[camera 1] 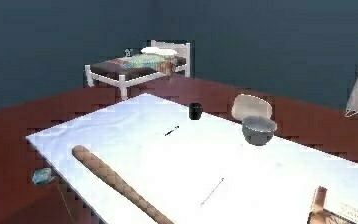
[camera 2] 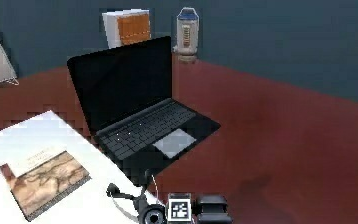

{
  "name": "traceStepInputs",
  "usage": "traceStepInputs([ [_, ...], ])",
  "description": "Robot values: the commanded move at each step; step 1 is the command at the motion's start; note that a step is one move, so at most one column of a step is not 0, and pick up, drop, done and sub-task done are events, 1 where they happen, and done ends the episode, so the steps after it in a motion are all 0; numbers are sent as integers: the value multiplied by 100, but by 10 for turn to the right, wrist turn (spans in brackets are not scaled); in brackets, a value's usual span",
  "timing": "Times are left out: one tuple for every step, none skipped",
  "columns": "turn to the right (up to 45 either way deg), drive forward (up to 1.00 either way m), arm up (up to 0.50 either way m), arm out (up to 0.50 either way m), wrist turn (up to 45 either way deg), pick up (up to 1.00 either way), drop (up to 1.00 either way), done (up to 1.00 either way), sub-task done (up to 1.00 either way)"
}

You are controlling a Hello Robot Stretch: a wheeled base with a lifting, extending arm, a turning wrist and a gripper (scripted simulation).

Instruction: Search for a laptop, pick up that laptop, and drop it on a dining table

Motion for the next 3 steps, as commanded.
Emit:
traceStepInputs([
  [450, 0, 0, 0, 0, 0, 0, 0, 0],
  [450, 0, 0, 0, 0, 0, 0, 0, 0],
  [30, 0, 0, 0, 0, 0, 0, 0, 0],
])
